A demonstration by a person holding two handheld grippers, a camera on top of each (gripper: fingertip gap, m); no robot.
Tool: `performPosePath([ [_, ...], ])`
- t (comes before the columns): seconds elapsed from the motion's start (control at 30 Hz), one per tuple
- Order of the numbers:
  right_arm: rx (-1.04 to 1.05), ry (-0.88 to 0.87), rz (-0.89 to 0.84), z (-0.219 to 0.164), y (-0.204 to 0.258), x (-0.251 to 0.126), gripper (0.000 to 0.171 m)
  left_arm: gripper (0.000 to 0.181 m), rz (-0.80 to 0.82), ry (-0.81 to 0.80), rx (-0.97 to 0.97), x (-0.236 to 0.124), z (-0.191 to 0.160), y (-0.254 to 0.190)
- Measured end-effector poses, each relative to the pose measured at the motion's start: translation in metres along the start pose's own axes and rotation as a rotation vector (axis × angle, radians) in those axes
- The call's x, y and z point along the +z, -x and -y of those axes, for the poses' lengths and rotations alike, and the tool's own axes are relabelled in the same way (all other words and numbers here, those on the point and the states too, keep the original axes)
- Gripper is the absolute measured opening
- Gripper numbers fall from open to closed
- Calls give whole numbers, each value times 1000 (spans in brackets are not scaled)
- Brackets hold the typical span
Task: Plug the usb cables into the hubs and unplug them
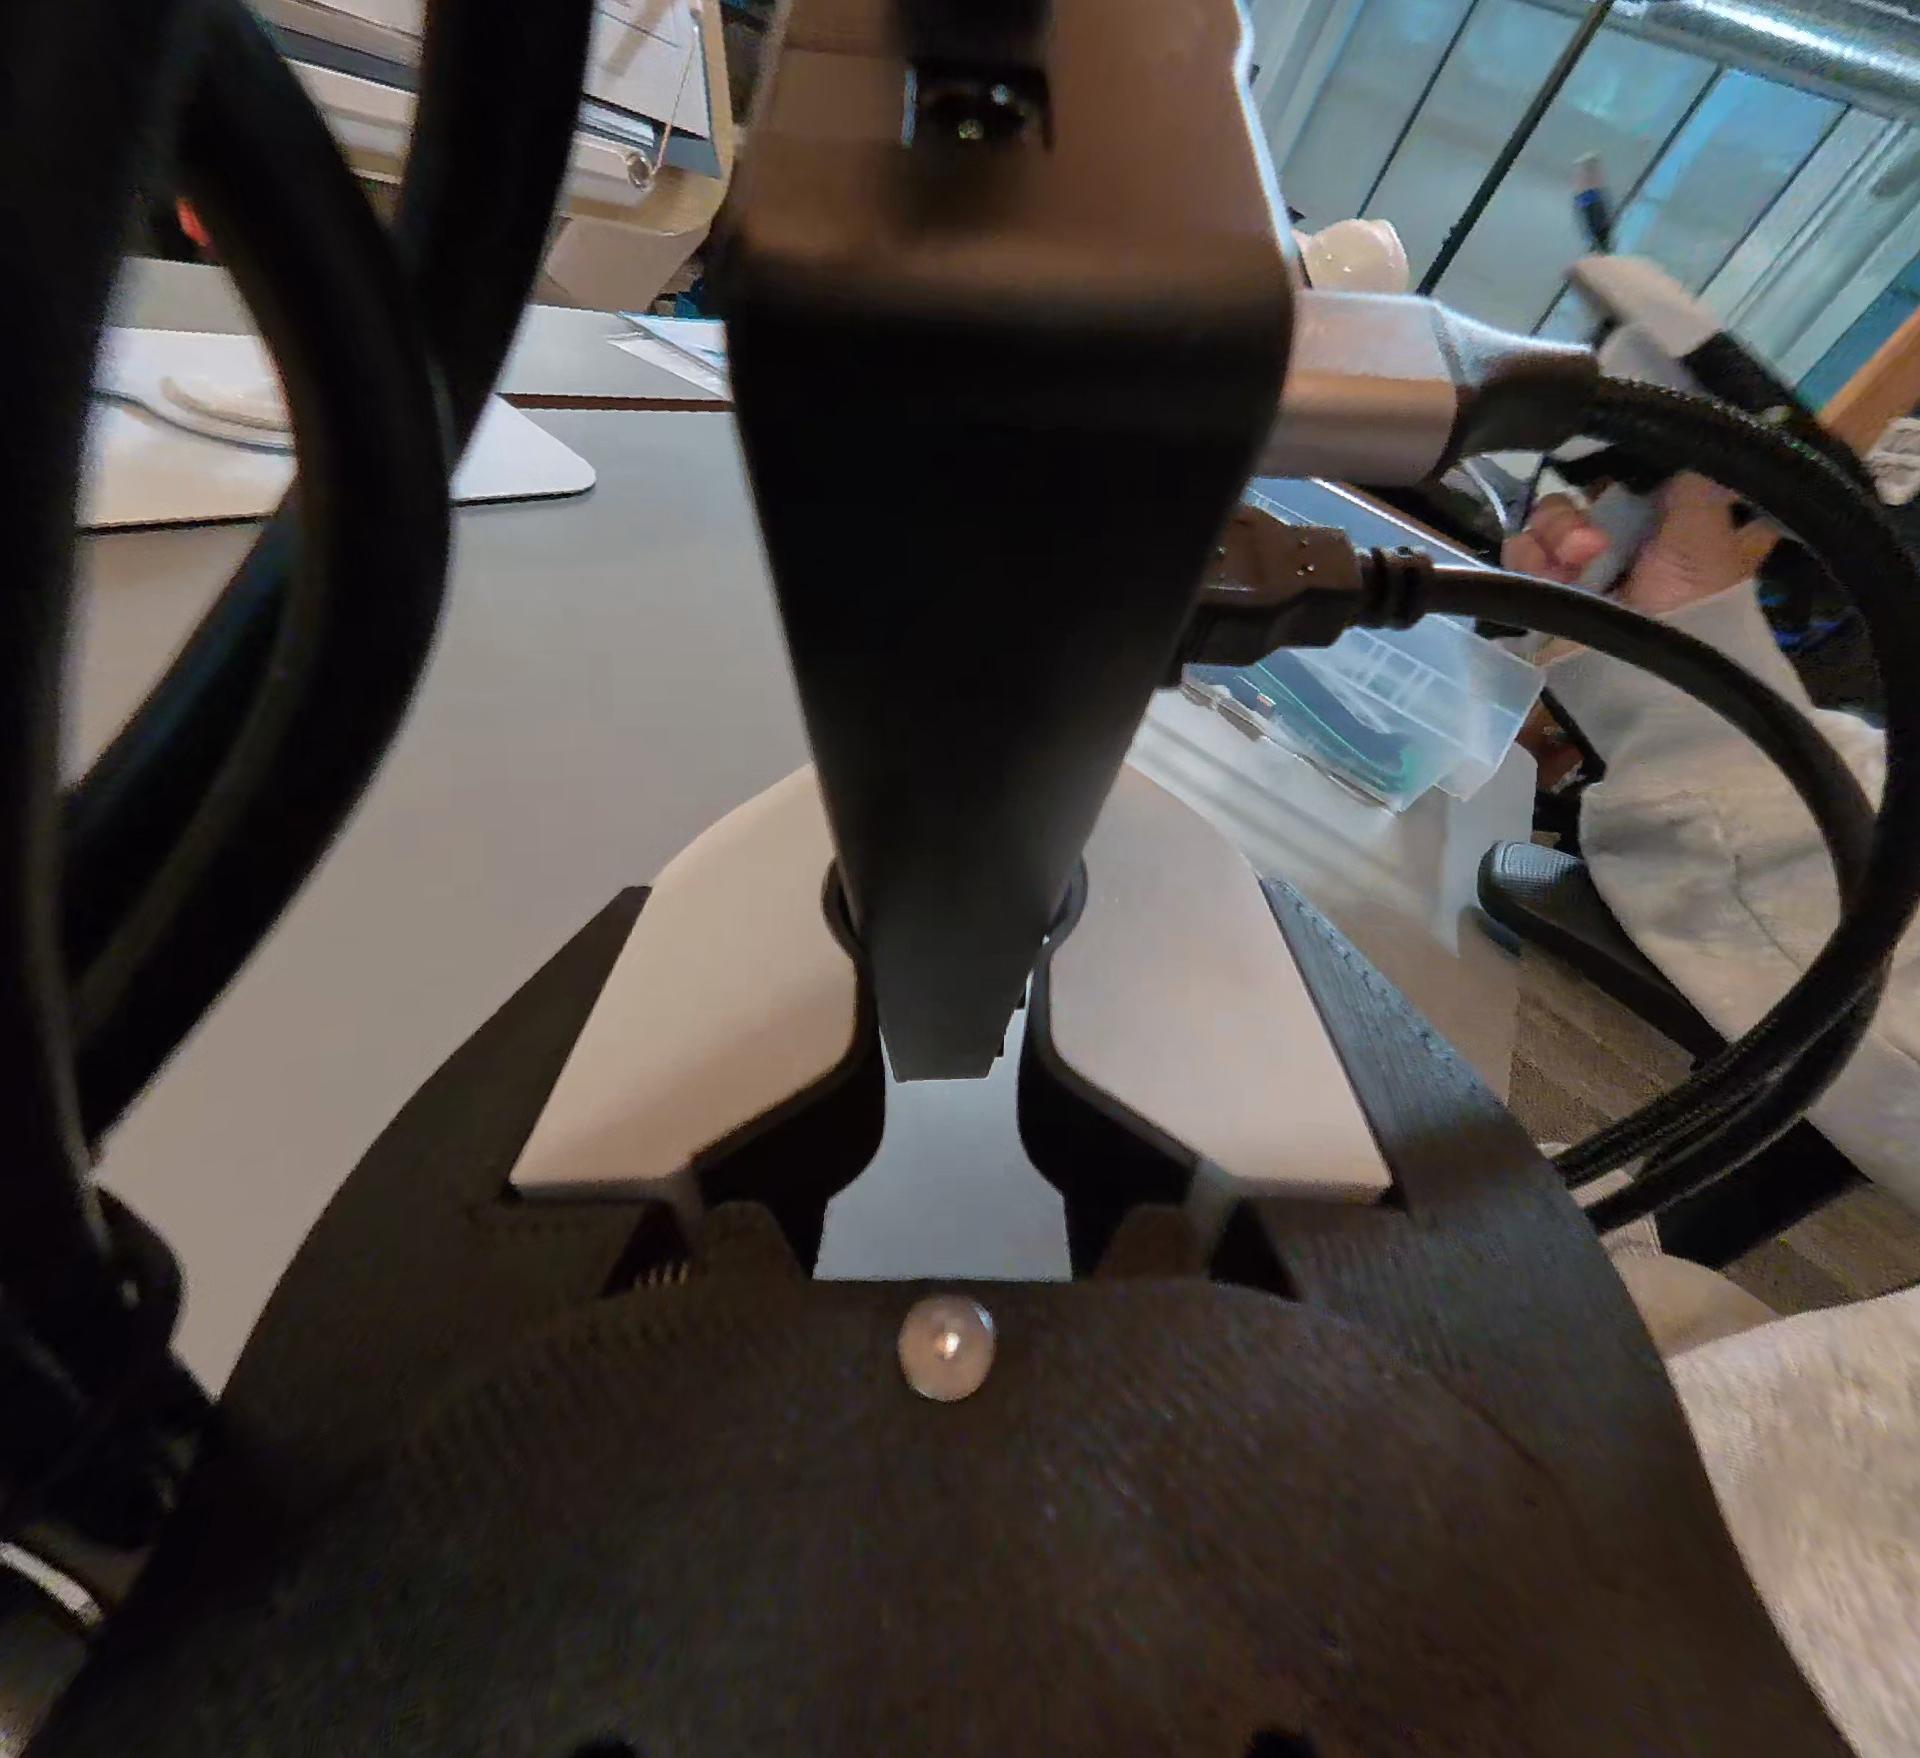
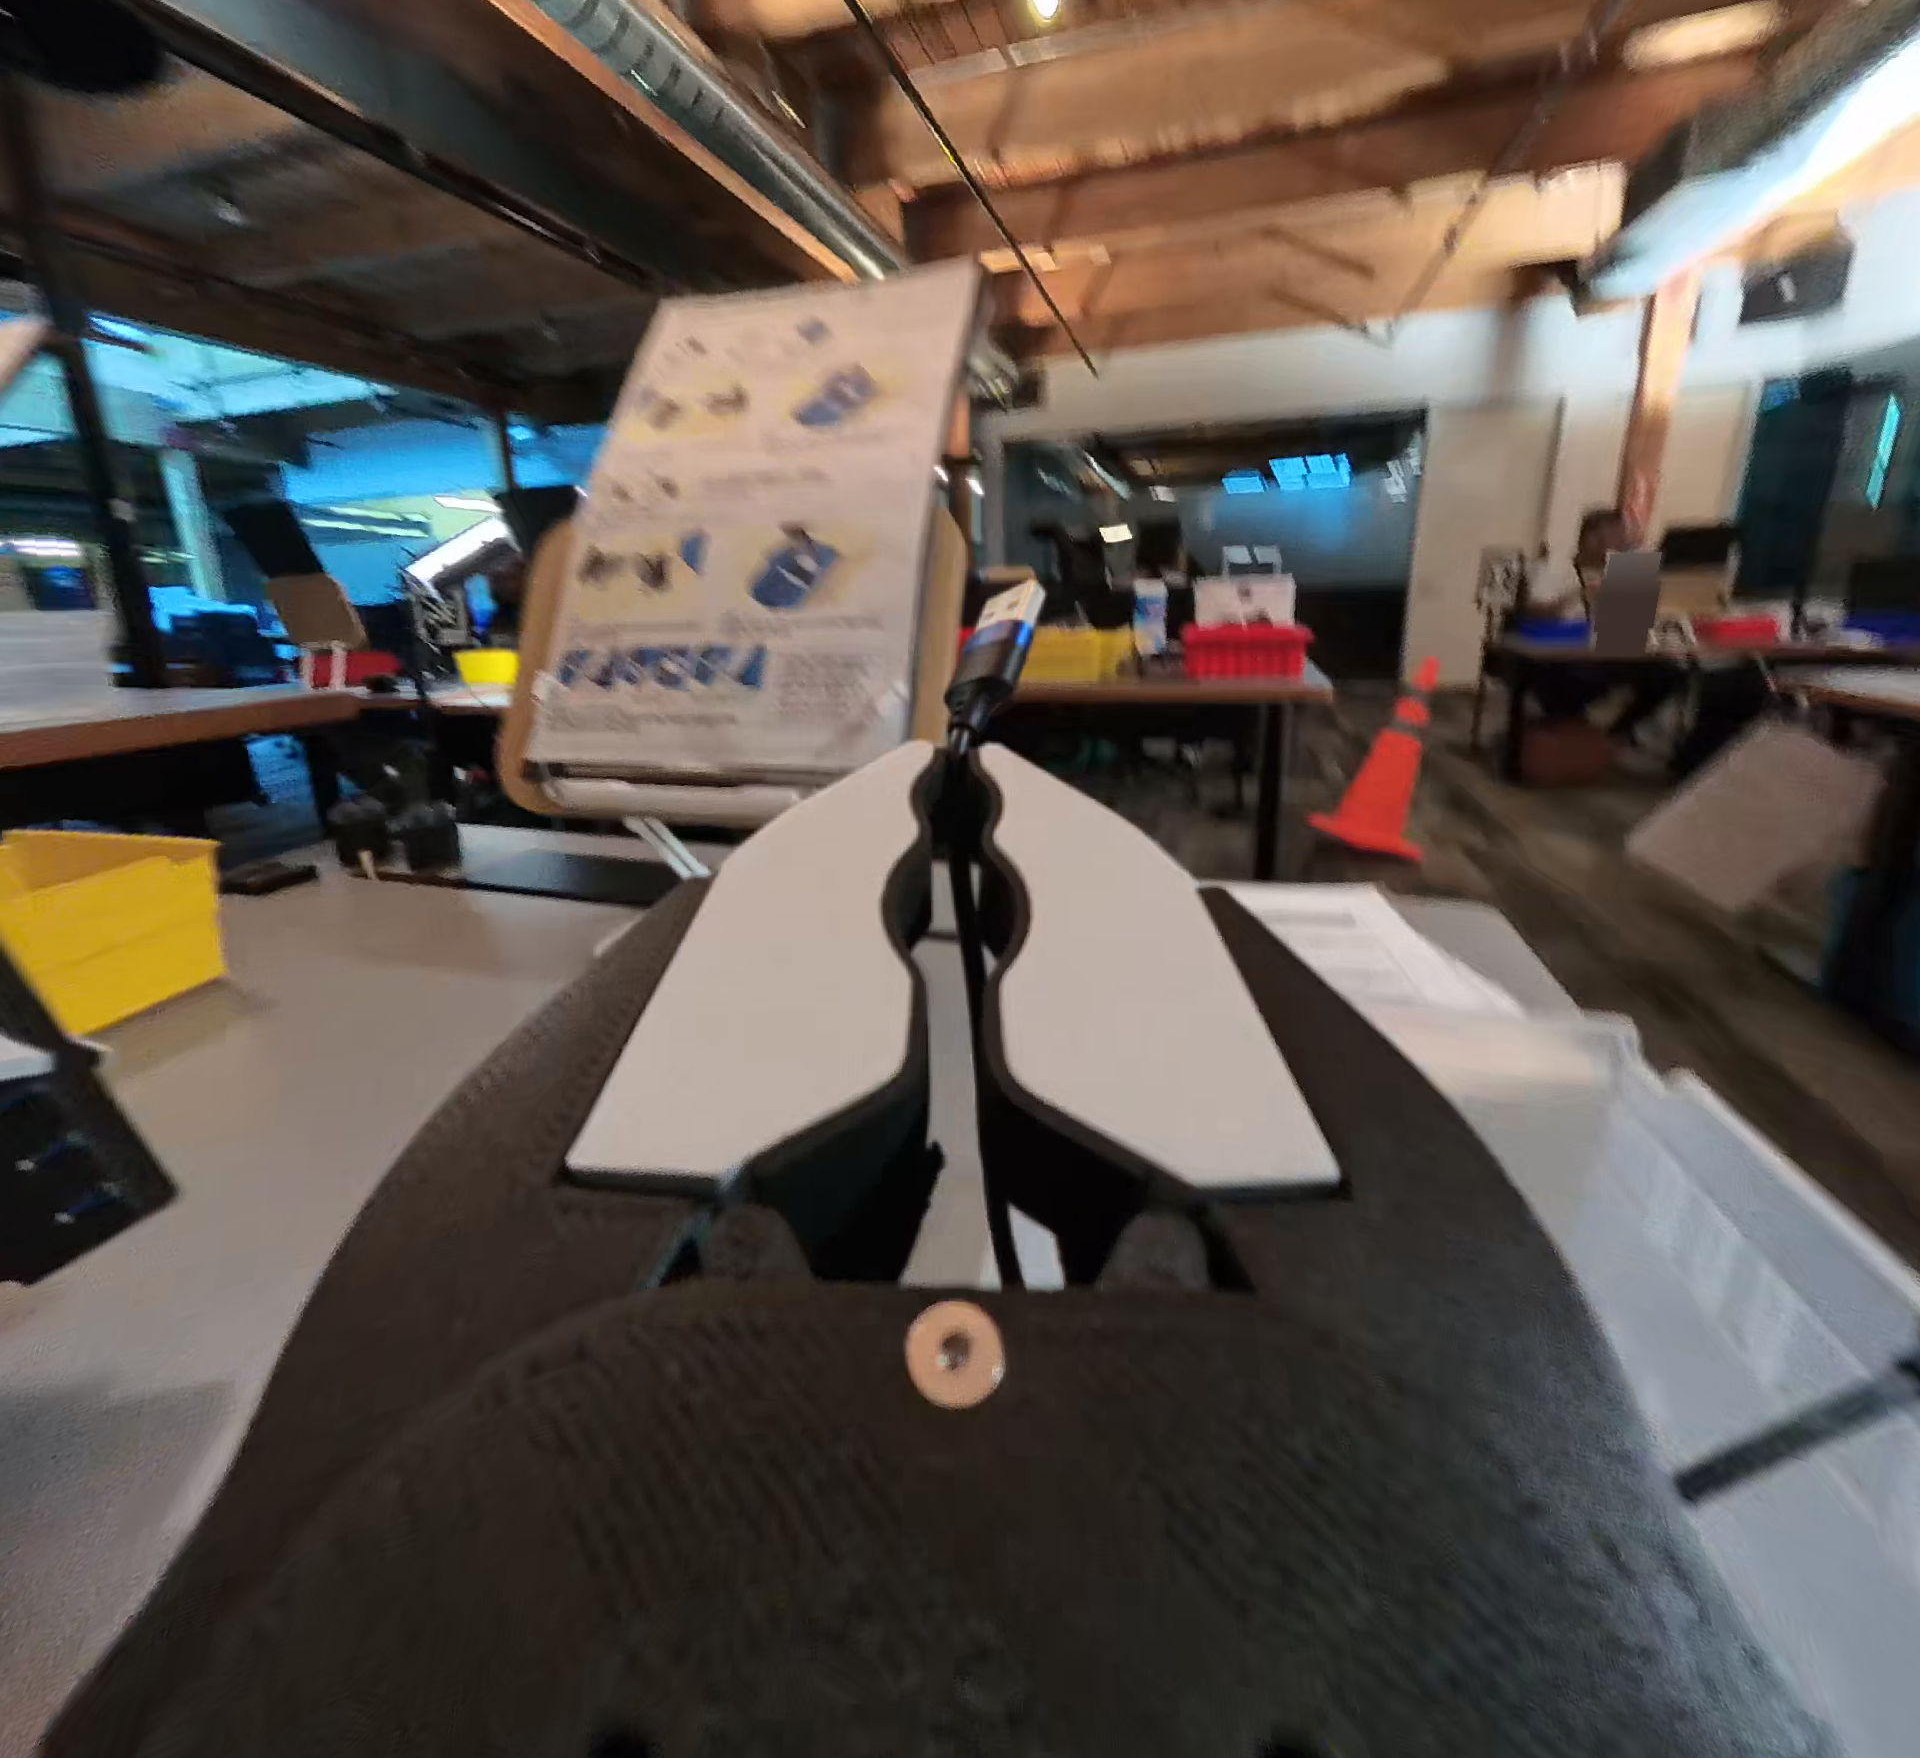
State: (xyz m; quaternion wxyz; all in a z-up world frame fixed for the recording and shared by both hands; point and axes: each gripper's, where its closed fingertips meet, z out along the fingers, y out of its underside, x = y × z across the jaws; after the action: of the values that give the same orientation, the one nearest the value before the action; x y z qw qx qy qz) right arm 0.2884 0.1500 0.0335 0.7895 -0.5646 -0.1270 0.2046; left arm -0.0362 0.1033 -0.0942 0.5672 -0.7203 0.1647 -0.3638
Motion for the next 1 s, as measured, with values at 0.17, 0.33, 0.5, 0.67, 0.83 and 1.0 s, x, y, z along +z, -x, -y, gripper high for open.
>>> performPosePath([
  [0.17, 141, 215, -185, -51, -51, 0, 12, 27, -27, 15, -33, 1, -5, 0],
  [0.33, 139, 309, -269, -71, -63, 0, 34, 27, -42, 24, -96, 2, -9, 4],
  [0.5, 33, 249, -206, -52, -34, 8, 30, 27, -49, 35, -105, 4, -12, 4],
  [0.67, -506, 248, -133, -31, 47, 24, 18, 27, -70, 71, -100, 9, -19, -2],
  [0.83, -749, 294, -155, -40, 84, 31, 15, 27, -83, 95, -69, 11, -23, -9],
  [1.0, -735, 267, -135, -40, 80, 29, 12, 27, -86, 104, -63, 11, -24, -10],
])
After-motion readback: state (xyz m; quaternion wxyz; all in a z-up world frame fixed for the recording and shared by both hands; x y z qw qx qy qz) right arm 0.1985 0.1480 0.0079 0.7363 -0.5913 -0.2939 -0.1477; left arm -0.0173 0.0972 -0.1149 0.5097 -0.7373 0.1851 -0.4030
